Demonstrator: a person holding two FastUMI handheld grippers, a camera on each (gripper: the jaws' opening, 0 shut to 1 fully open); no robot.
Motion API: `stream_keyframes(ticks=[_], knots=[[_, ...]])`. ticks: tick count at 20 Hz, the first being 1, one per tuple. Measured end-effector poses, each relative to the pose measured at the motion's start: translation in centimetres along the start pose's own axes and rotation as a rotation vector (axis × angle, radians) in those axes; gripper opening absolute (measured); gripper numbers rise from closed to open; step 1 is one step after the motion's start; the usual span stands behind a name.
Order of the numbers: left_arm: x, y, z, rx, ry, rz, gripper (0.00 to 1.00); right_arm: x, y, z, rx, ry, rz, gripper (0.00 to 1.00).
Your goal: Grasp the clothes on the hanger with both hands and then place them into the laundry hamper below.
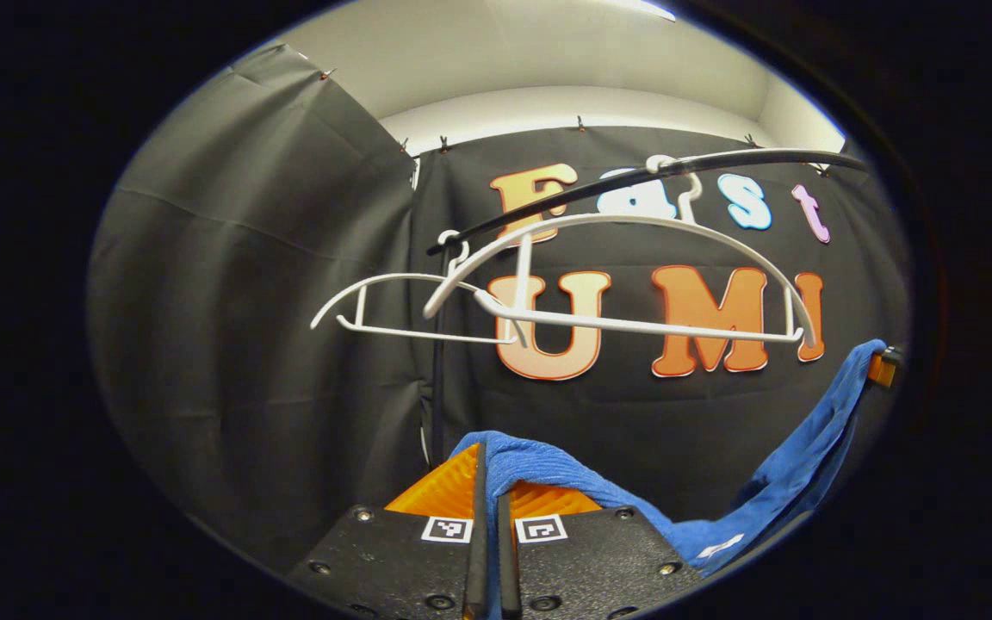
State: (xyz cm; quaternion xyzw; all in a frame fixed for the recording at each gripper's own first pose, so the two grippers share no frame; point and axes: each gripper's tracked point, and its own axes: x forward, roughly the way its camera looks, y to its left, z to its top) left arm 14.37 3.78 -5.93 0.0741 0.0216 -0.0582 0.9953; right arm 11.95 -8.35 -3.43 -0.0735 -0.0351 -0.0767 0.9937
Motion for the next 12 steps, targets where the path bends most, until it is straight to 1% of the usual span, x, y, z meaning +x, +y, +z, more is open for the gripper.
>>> stream_keyframes(ticks=[2,4,7,8,10,12], knots=[[0.1,-2.5,-0.7,-0.007,0.017,-0.045,0.05,-0.3,4.0,-0.5,0.017,0.014,0.108,0.10],[-0.2,-4.6,-2.0,-0.035,0.044,-0.090,0.05,-0.9,6.5,-1.8,0.044,0.047,0.178,0.10],[-1.0,-8.7,-4.5,-0.156,0.120,-0.188,0.05,-1.7,10.2,-4.1,0.090,0.118,0.288,0.10],[-1.3,-10.0,-5.5,-0.180,0.149,-0.220,0.05,-2.0,11.3,-5.1,0.092,0.147,0.321,0.10],[-1.4,-11.4,-8.1,-0.183,0.213,-0.241,0.05,-2.6,12.7,-7.9,0.082,0.223,0.366,0.10],[-1.5,-12.2,-12.3,-0.201,0.311,-0.251,0.05,-3.0,13.4,-11.6,0.080,0.312,0.381,0.10]])
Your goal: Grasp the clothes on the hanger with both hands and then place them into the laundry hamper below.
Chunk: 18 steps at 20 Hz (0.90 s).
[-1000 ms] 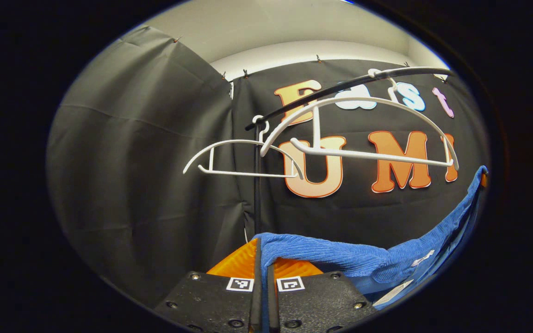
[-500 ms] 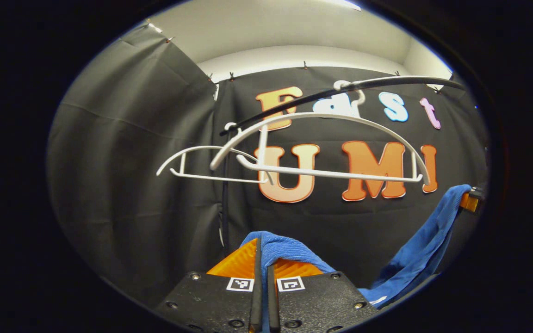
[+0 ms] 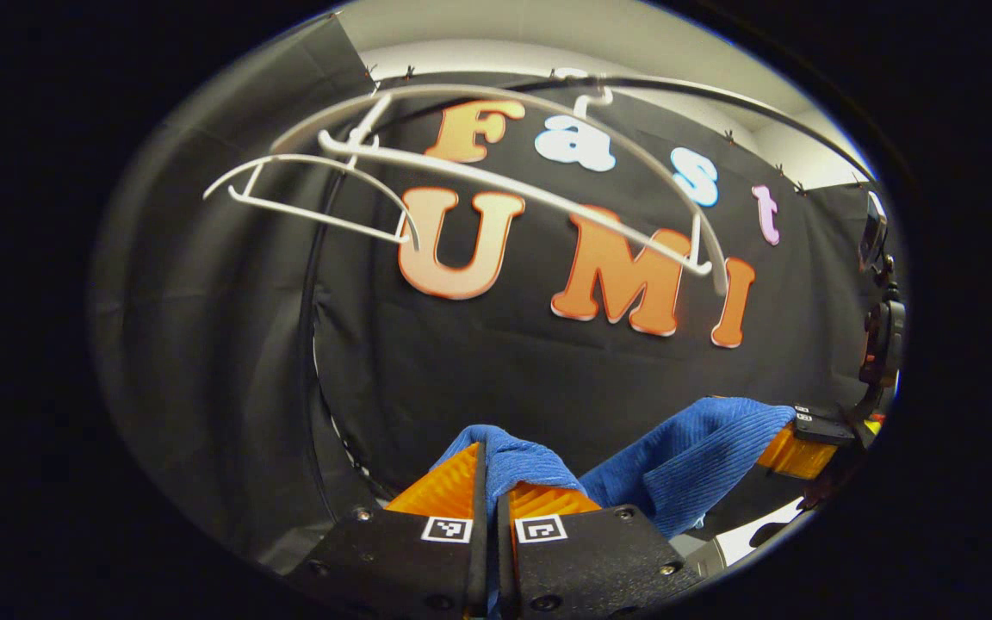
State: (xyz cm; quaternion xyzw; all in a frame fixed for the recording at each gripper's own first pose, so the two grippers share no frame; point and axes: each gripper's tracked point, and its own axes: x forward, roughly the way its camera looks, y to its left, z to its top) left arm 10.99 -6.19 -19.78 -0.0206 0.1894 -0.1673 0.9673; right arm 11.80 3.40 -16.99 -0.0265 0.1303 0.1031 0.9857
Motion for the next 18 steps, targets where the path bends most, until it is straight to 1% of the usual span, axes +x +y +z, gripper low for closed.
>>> stream_keyframes(ticks=[3,4,5,8,11,13,15,18], knots=[[0.5,-0.9,-7.0,-0.136,0.168,-0.038,0.05,1.3,0.0,-6.0,0.031,0.121,0.007,0.10],[0.6,-1.2,-9.2,-0.170,0.232,-0.033,0.07,1.8,-0.2,-8.1,0.036,0.173,0.009,0.10],[0.8,-1.0,-11.1,-0.183,0.281,-0.013,0.05,2.2,-0.4,-10.0,0.043,0.217,0.012,0.10],[1.0,0.1,-16.1,-0.178,0.393,0.054,0.05,2.4,-0.6,-15.0,0.063,0.330,0.016,0.10],[0.1,0.4,-19.9,-0.182,0.491,0.078,0.06,2.2,0.3,-19.8,0.078,0.436,0.025,0.10],[-0.1,0.8,-22.4,-0.181,0.555,0.097,0.06,1.8,0.6,-23.6,0.061,0.527,0.041,0.10],[-0.3,1.1,-25.3,-0.197,0.614,0.109,0.05,1.6,1.6,-25.6,0.061,0.570,0.081,0.12],[-0.5,2.0,-27.7,-0.230,0.660,0.135,0.06,-0.1,1.9,-29.0,0.076,0.662,0.088,0.11]])
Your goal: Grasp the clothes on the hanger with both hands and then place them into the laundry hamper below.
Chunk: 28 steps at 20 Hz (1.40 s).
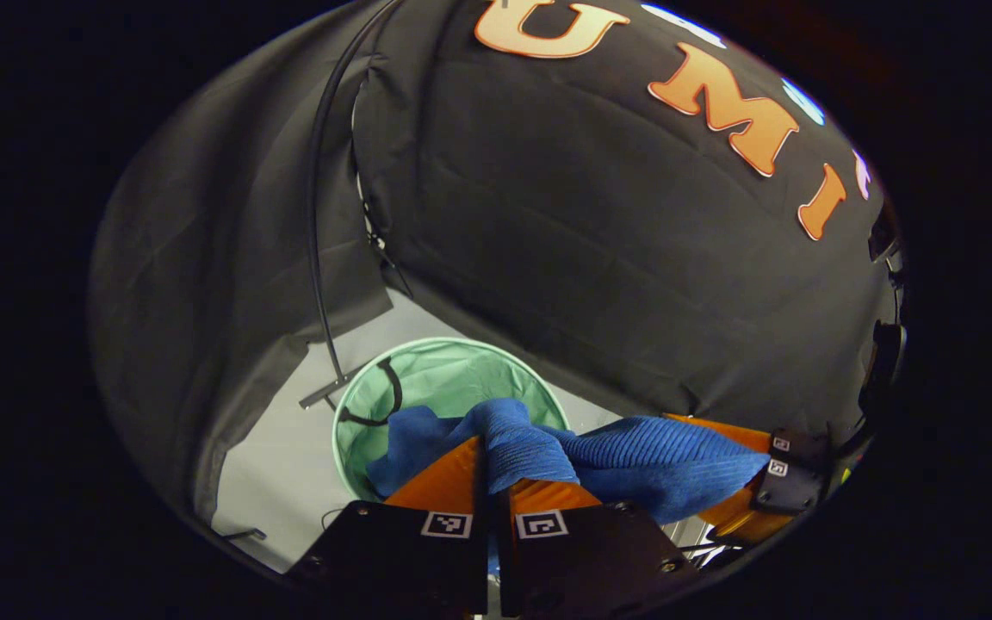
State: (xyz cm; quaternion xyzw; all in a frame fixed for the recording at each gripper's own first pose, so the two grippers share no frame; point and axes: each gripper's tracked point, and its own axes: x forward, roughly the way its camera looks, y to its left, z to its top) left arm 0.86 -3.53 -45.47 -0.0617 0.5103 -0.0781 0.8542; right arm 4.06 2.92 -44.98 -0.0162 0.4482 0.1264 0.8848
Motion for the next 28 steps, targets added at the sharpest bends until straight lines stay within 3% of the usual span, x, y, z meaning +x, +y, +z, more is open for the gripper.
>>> stream_keyframes(ticks=[2,6,7,8,9,10,14,16,17,19,24,28], knots=[[-0.1,0.6,-1.6,-0.010,0.043,0.009,0.06,0.7,0.8,-2.0,0.039,0.075,0.034,0.13],[-0.8,1.7,-2.8,-0.016,0.076,0.027,0.05,1.9,-0.1,-4.3,0.067,0.137,-0.002,0.13],[-1.0,2.0,-3.0,-0.019,0.079,0.038,0.10,1.9,-0.2,-4.7,0.074,0.144,-0.005,0.05],[-1.0,2.1,-3.3,-0.027,0.082,0.044,0.12,2.1,-0.3,-4.9,0.082,0.154,-0.017,0.22],[-1.1,2.2,-3.6,-0.038,0.090,0.049,0.14,1.9,-0.3,-5.1,0.089,0.164,-0.018,0.25],[-1.0,2.3,-3.9,-0.047,0.102,0.046,0.22,1.6,-0.3,-5.4,0.092,0.177,-0.019,0.38],[-1.7,2.9,-4.4,-0.047,0.099,0.054,0.63,1.5,0.2,-6.0,0.105,0.196,-0.002,0.55],[-1.9,4.1,-4.5,-0.040,0.087,0.099,0.78,1.5,0.0,-6.3,0.102,0.199,-0.020,0.80],[-2.0,4.3,-5.0,-0.044,0.088,0.117,0.85,1.5,-0.2,-6.3,0.097,0.197,-0.033,0.97],[-2.4,4.7,-5.5,-0.065,0.087,0.135,0.95,1.3,-0.5,-6.0,0.087,0.194,-0.059,0.99],[-3.2,4.4,-4.4,-0.033,0.012,0.107,0.94,-1.9,0.2,-5.3,0.094,0.131,-0.073,0.98],[-8.4,4.4,-1.9,-0.020,-0.099,0.085,0.94,-5.4,1.5,-2.7,0.096,0.034,-0.106,0.99]])
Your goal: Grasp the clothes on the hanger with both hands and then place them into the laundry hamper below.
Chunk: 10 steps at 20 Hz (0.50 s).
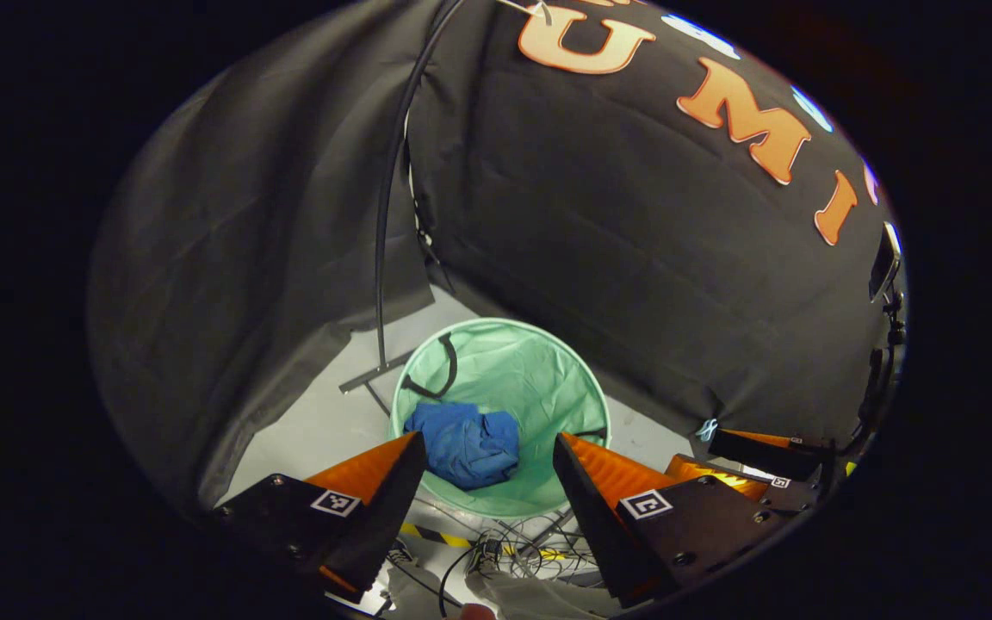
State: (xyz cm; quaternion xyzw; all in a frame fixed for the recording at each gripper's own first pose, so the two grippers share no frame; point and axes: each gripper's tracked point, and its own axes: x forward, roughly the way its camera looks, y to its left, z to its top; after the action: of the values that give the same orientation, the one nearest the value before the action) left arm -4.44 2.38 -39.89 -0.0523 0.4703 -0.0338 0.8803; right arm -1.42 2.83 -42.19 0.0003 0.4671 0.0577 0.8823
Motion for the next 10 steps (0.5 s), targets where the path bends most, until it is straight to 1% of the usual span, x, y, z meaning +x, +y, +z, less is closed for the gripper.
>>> stream_keyframes(ticks=[1,2,4,5,6,8,10], knots=[[-1.3,0.0,1.0,-0.006,-0.026,-0.012,0.94,-1.2,0.4,0.8,0.006,-0.029,-0.007,0.99],[-2.5,-0.1,2.0,-0.017,-0.050,-0.031,0.90,-2.7,1.1,1.8,0.017,-0.065,-0.015,0.99],[-5.4,-0.1,4.9,-0.035,-0.111,-0.063,0.90,-5.5,2.3,4.5,0.037,-0.150,-0.041,0.98],[-6.8,0.2,6.7,-0.029,-0.150,-0.066,0.90,-7.0,2.5,5.8,0.043,-0.195,-0.062,0.98],[-8.3,0.8,8.4,-0.010,-0.194,-0.057,0.94,-8.6,3.1,6.9,0.045,-0.242,-0.080,0.98],[-10.9,0.9,11.6,0.040,-0.293,-0.040,0.94,-11.0,3.8,9.3,0.055,-0.344,-0.111,0.99],[-13.9,1.6,14.8,0.091,-0.388,-0.012,0.94,-14.7,4.1,11.7,0.076,-0.430,-0.138,0.98]])
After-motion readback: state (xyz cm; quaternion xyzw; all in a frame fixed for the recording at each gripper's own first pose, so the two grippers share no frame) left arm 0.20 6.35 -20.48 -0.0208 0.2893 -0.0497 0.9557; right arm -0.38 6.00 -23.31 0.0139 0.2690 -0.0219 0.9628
